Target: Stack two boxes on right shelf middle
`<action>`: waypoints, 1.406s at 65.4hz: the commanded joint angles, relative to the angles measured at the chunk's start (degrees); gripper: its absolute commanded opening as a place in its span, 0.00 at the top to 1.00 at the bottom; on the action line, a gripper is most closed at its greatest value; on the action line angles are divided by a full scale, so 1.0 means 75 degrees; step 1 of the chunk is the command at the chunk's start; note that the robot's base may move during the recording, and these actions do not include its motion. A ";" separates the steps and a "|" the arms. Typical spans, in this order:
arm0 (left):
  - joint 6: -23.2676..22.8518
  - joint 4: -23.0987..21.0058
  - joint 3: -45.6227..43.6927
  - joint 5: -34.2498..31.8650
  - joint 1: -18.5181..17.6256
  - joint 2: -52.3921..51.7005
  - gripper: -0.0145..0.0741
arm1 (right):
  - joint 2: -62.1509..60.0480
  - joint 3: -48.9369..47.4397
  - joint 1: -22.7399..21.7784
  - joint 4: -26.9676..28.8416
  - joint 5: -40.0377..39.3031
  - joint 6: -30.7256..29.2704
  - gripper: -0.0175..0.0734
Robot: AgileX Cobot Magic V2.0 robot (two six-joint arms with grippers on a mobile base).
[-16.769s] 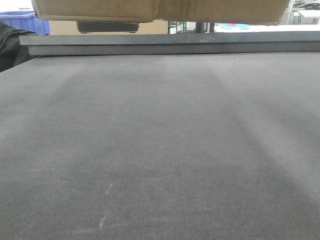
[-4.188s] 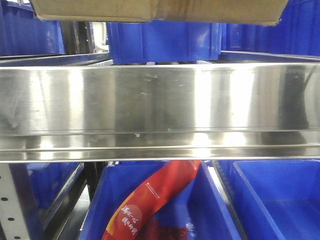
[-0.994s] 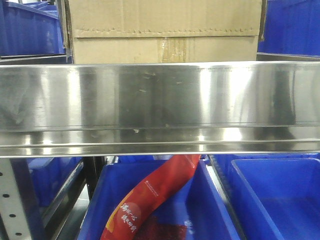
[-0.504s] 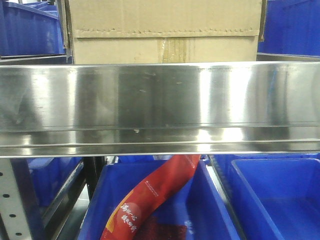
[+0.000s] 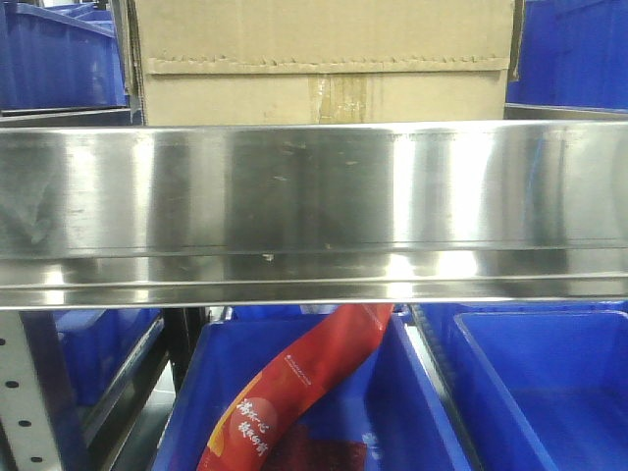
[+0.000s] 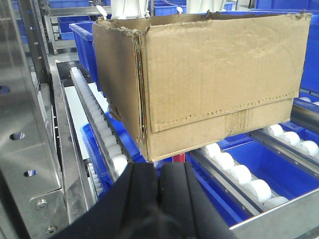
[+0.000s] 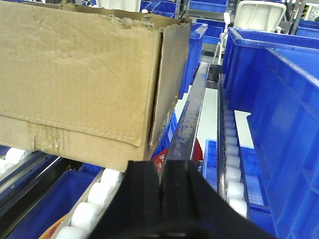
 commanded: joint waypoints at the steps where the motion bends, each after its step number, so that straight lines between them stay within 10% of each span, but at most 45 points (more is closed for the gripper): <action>1: 0.0028 -0.0027 0.0005 -0.0131 -0.0006 -0.0035 0.96 | -0.0042 0.0001 -0.0018 -0.0062 -0.0179 -0.0042 0.98; 17: 0.0028 -0.0026 0.0121 -0.0283 0.0240 -0.0128 0.96 | -0.0042 0.0001 -0.0018 -0.0062 -0.0179 -0.0042 0.98; 29: 0.1350 -0.1069 0.1089 -0.1117 0.1537 -0.1163 0.96 | -0.0042 0.0001 -0.0018 -0.0062 -0.0179 -0.0042 0.98; 51: 0.1350 -0.1572 0.3743 -0.2087 0.3254 -0.3743 0.96 | -0.0042 0.0001 -0.0018 -0.0062 -0.0179 -0.0042 0.98; 92: 0.1350 -0.1905 0.4717 -0.2584 0.3587 -0.4007 0.96 | -0.0058 0.0001 -0.0018 -0.0062 -0.0198 -0.0042 0.98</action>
